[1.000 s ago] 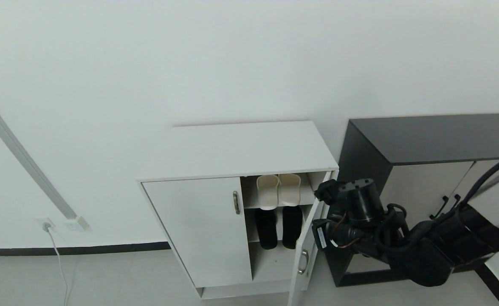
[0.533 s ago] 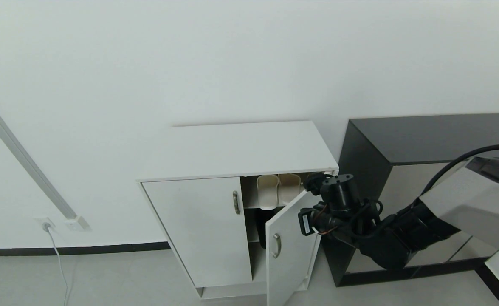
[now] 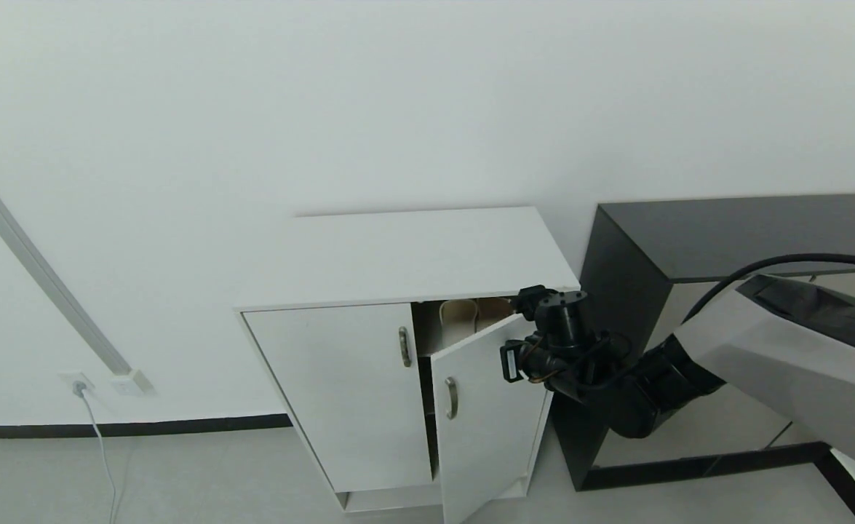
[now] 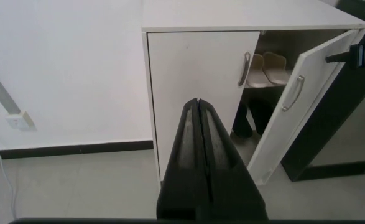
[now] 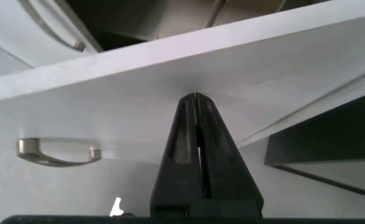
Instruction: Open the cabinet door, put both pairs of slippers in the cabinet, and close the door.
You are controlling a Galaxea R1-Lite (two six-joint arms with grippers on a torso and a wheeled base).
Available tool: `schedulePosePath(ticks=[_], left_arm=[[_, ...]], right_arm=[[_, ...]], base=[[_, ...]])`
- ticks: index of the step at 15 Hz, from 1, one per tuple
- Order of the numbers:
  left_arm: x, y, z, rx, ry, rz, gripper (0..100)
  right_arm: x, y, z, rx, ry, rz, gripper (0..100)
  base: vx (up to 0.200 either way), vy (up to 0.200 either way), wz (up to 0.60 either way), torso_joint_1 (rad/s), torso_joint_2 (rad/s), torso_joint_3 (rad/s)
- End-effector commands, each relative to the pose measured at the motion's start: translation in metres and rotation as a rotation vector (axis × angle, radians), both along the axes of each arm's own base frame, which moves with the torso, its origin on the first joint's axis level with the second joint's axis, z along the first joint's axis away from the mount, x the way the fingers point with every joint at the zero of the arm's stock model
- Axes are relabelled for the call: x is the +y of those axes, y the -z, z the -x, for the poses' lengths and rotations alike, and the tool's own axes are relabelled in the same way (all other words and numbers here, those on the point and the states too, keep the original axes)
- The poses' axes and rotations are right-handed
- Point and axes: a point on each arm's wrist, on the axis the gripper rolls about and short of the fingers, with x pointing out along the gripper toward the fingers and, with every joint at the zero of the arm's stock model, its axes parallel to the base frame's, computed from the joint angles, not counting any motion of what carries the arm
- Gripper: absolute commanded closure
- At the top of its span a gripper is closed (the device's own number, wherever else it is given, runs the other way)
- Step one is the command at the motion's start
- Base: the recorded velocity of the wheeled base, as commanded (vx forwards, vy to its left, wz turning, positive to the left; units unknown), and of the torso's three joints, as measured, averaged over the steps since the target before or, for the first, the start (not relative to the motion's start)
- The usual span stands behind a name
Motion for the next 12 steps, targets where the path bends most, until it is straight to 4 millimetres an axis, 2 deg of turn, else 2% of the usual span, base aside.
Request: schedulePosePath(ticks=[1, 12], left_arm=[[0.000, 0.000, 0.000, 0.002, 0.000, 0.001, 100], [0.000, 0.000, 0.000, 0.002, 0.000, 0.001, 100]], right_arm=[[0.002, 0.008, -0.009, -0.011, 0.006, -0.006, 100], [0.008, 0.012, -0.036, -0.065, 0.028, -0.037, 100]], base=[[0.000, 0.000, 0.00, 0.000, 0.00, 0.000], [0.000, 0.000, 0.00, 0.000, 0.00, 0.000]])
